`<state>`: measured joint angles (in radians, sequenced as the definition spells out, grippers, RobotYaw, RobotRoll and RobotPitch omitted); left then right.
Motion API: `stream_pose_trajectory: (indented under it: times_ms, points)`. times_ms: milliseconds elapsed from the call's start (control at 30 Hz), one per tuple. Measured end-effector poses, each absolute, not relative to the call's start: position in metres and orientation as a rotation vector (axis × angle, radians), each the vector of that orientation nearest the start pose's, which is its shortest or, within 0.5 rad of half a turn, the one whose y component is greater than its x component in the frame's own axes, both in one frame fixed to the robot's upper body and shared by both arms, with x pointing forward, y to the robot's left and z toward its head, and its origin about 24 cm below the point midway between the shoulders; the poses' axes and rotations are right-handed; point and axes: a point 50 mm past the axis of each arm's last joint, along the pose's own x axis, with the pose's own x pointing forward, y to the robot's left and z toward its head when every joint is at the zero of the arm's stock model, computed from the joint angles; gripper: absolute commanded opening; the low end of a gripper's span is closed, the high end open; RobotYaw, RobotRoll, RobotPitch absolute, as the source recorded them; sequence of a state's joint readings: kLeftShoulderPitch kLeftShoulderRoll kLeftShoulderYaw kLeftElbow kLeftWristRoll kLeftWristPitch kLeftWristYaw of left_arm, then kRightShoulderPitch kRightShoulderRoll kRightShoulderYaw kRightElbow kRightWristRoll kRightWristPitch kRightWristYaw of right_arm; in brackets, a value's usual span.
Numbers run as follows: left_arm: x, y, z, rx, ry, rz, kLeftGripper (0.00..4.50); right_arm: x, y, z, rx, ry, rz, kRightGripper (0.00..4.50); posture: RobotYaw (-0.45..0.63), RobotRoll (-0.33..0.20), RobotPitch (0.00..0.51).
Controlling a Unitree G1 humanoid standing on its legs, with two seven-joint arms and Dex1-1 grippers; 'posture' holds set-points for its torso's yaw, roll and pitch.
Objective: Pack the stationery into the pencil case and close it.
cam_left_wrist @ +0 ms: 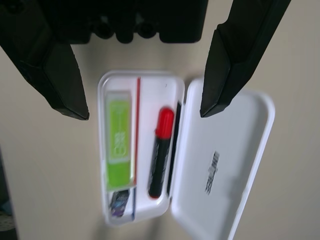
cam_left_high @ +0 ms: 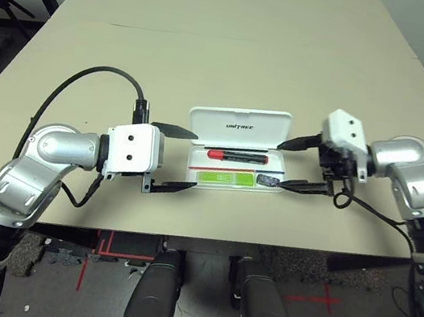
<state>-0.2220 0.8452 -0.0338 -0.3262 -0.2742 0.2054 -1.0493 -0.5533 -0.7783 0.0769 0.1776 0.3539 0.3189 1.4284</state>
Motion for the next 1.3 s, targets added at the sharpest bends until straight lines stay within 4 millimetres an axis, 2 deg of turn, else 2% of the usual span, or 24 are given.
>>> stream_pose_trajectory:
  times_ms: [100,233,500,533,567,667,800,900,1067,1300]
  points:
    - [0.249,0.2,0.164,0.68,0.06,-1.123,4.5,0.29,-0.235,0.172,-0.326,0.271,1.286,4.48,0.04,0.0,0.138]
    - [0.256,0.209,0.16,0.656,0.076,-1.089,4.5,0.276,-0.252,0.168,-0.276,0.337,1.236,4.48,0.01,0.0,0.135]
    - [0.277,0.222,0.162,0.608,0.085,-1.009,4.5,0.254,-0.264,0.159,-0.204,0.407,1.217,4.48,-0.03,0.0,0.14]
    - [0.281,0.223,0.163,0.606,0.091,-0.987,4.11,0.253,-0.264,0.159,-0.205,0.404,1.218,4.5,-0.03,0.0,0.14]
    - [0.286,0.225,0.164,0.6,0.099,-0.955,3.98,0.252,-0.263,0.16,-0.207,0.402,1.221,4.5,-0.03,0.0,0.14]
    - [0.3,0.232,0.167,0.587,0.128,-0.852,2.92,0.25,-0.264,0.159,-0.2,0.404,1.213,4.5,-0.04,0.0,0.141]
    - [0.317,0.234,0.166,0.526,0.168,-0.752,1.32,0.248,-0.265,0.161,-0.206,0.395,1.196,4.5,-0.06,0.0,0.141]
    - [0.333,0.228,0.162,0.483,0.189,-0.706,0.11,0.247,-0.265,0.163,-0.216,0.39,1.19,4.5,-0.06,0.0,0.141]
    - [0.341,0.215,0.157,0.449,0.196,-0.718,0.05,0.247,-0.265,0.161,-0.207,0.393,1.178,4.5,-0.07,0.0,0.139]
    - [0.34,0.201,0.159,0.436,0.19,-0.792,0.05,0.246,-0.264,0.161,-0.206,0.389,1.173,4.5,-0.07,0.0,0.14]
